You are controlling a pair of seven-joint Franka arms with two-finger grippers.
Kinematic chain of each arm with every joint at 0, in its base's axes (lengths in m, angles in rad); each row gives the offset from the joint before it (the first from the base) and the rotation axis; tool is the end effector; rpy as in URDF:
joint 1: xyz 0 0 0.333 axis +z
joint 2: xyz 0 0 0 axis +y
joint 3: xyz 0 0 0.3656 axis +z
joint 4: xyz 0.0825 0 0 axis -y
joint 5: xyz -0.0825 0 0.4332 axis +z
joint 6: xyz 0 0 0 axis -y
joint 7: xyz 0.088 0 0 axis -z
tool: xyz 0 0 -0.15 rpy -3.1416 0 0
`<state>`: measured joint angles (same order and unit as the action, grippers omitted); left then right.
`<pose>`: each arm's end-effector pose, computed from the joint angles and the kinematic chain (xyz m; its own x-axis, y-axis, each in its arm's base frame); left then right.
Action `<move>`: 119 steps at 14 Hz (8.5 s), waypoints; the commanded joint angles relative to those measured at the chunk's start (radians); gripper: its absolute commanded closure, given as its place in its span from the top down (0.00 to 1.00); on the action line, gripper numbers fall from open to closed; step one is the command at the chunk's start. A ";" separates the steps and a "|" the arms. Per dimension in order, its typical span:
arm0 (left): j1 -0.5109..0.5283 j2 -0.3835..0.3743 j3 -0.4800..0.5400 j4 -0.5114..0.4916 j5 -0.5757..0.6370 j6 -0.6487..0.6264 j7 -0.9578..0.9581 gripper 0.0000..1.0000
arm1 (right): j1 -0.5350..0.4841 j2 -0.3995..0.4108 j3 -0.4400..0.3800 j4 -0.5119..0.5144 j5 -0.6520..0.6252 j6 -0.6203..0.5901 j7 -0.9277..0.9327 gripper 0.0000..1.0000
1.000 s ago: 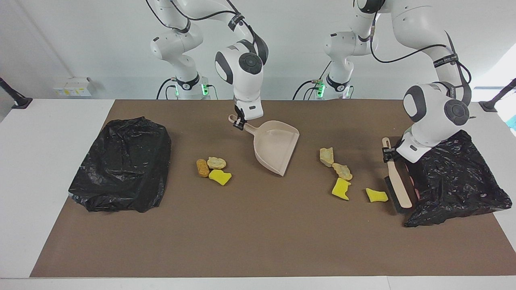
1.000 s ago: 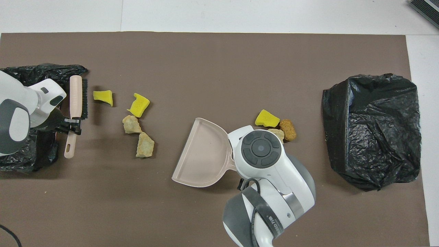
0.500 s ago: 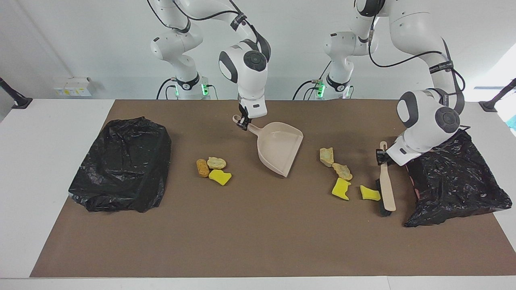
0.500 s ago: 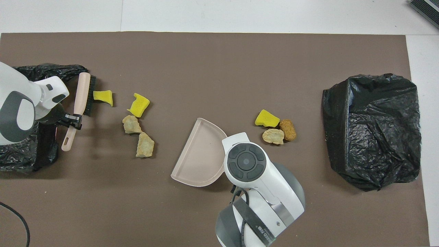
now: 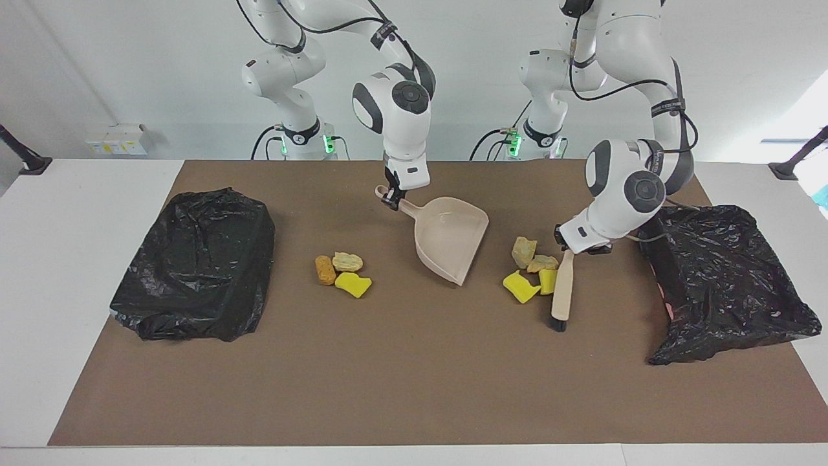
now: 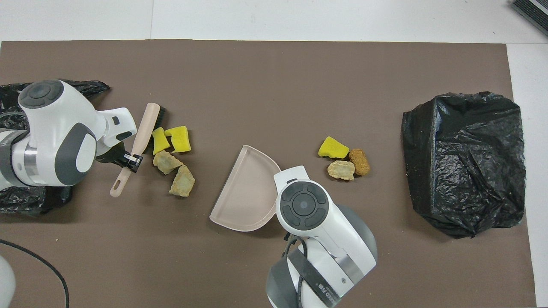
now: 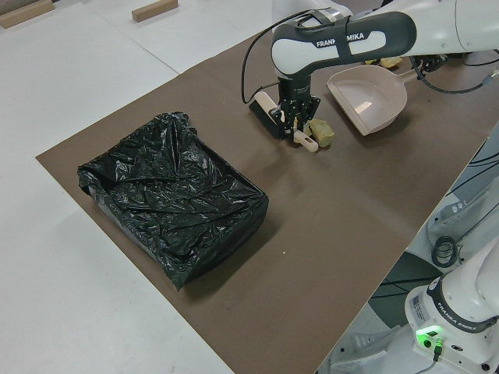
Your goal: Sweep and dump trash in bin
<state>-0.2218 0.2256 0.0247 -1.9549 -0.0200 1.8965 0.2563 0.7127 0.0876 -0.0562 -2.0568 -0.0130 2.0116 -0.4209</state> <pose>0.5948 -0.1214 0.3219 0.8650 -0.4240 -0.2682 -0.4181 -0.9047 0.0815 0.4681 0.3594 0.3640 0.4621 0.8777 -0.1272 0.8818 -0.4700 -0.0396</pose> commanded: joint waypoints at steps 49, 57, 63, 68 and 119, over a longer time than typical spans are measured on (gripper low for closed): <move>-0.422 -0.298 0.015 -0.369 -0.393 0.147 -0.540 0.00 | 0.014 0.040 0.002 0.021 -0.012 0.018 -0.001 0.00; -0.212 -0.282 0.015 -0.282 -0.206 -0.010 -0.503 0.00 | 0.018 0.015 0.001 0.023 -0.021 0.006 0.024 0.00; -0.180 -0.282 0.014 -0.292 -0.186 0.006 -0.466 0.00 | -0.057 -0.121 -0.004 0.023 -0.021 -0.069 0.019 0.00; -0.321 -0.311 0.001 -0.323 -0.184 0.052 -0.693 0.00 | -0.234 -0.285 -0.010 0.029 -0.022 -0.186 -0.066 0.00; 0.160 -0.238 0.009 0.372 0.028 -0.356 -0.175 1.00 | -0.561 -0.169 0.098 0.353 -0.124 -0.483 0.008 0.00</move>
<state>-0.0702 0.0115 0.0410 -1.5747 -0.0172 1.5637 0.0633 0.1056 -0.0876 0.0362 -1.7150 -0.2445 1.4864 -0.6294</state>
